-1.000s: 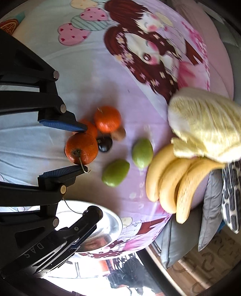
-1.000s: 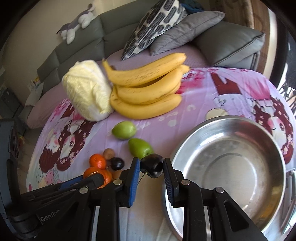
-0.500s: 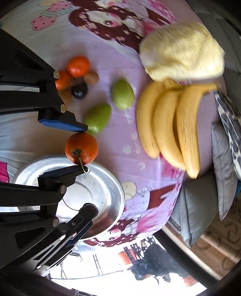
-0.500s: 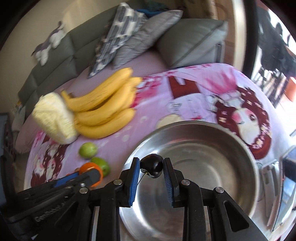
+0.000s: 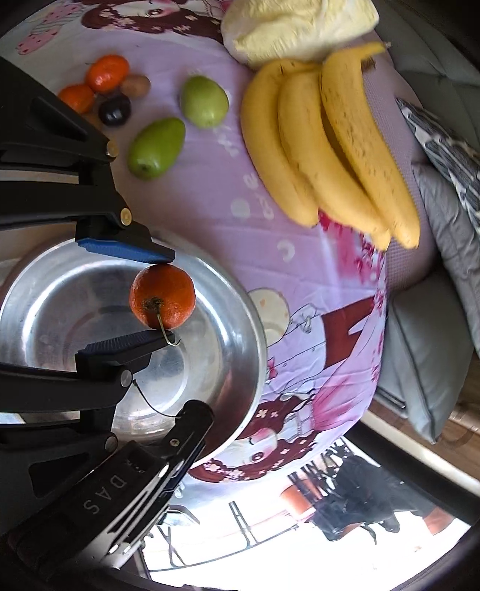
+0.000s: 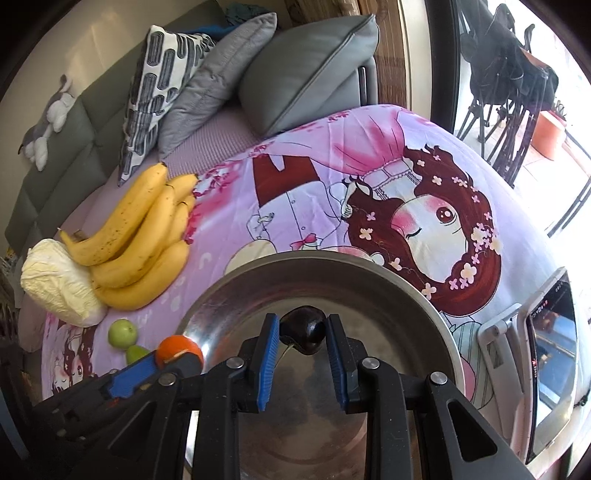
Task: Organize fruits
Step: 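Carry the tangerine and the cherry over the steel bowl with both tools, then open the left tool to drop the tangerine while the right tool releases the cherry into the bowl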
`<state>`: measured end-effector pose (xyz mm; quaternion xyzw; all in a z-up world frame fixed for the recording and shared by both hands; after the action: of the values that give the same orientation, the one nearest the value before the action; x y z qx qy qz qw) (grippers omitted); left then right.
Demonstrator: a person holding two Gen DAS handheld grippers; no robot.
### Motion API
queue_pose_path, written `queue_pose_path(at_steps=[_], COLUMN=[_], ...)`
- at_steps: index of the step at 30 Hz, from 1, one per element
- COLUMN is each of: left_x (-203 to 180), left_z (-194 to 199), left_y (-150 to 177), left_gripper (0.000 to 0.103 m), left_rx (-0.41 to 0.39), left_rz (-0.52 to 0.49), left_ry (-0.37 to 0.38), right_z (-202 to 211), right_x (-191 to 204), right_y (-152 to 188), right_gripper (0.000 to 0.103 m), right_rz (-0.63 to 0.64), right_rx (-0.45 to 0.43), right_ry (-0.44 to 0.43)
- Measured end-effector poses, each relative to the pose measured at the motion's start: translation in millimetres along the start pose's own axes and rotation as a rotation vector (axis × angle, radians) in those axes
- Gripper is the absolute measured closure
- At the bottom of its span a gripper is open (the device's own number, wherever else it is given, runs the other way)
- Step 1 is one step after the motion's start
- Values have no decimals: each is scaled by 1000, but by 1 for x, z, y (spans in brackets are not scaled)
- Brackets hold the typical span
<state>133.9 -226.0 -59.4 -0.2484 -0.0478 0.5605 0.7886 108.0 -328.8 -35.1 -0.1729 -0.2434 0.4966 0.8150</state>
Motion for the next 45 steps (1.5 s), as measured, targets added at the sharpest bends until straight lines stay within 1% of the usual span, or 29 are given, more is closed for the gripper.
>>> queue_pose_path(at_steps=[5,9,14,30,32,33,38,40,42,45], left_x=[3,5,3,1,1,1,2,4,7,18], left_z=[-15,-20,-24,-19,-16,-15,-4,3,9,17], left_y=[5,4,6,6,5,5,3,1,-1,-3], left_gripper=[64,64,64,64,60,56,55,51,48,48], left_rx=[32,46,49,45,41,41,29,17,5,-4], left_rz=[-2,2,-4,-11,-10,-8,12,21,32,70], left_ry=[-13,-8,-6,-14,-12,-13,-3,2,-7,-22], right_z=[-12,-20,-25,-27,-24,-22,-13,-10,-7,-4], right_x=[-2,-4,-7,-7,-7,-6,-4,-3,-3,-4], right_y=[3,6,9,10,9,7,2,0,-2,-4], right_gripper=[75,75,75,74,74,74,73,73,73,74], right_rz=[-6,-13,-19,-6,-3,-2,3,3,0,-4], right_rx=[29,50,68,74,67,61,32,20,9,-1], right_ry=[9,15,24,47,45,44,39,36,33,37])
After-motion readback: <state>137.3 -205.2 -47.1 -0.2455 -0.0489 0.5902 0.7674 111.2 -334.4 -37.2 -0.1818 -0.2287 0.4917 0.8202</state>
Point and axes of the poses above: each gripper's, at about its wrist camera, not at the fingertips, and z roughly against the way its jaws point, x to its left, y to its underside, the point moved 10 cm from there along -z, roughly the way its jaws point, and after that the axes turned 5 degrees about -x, right-handed, at the moved point
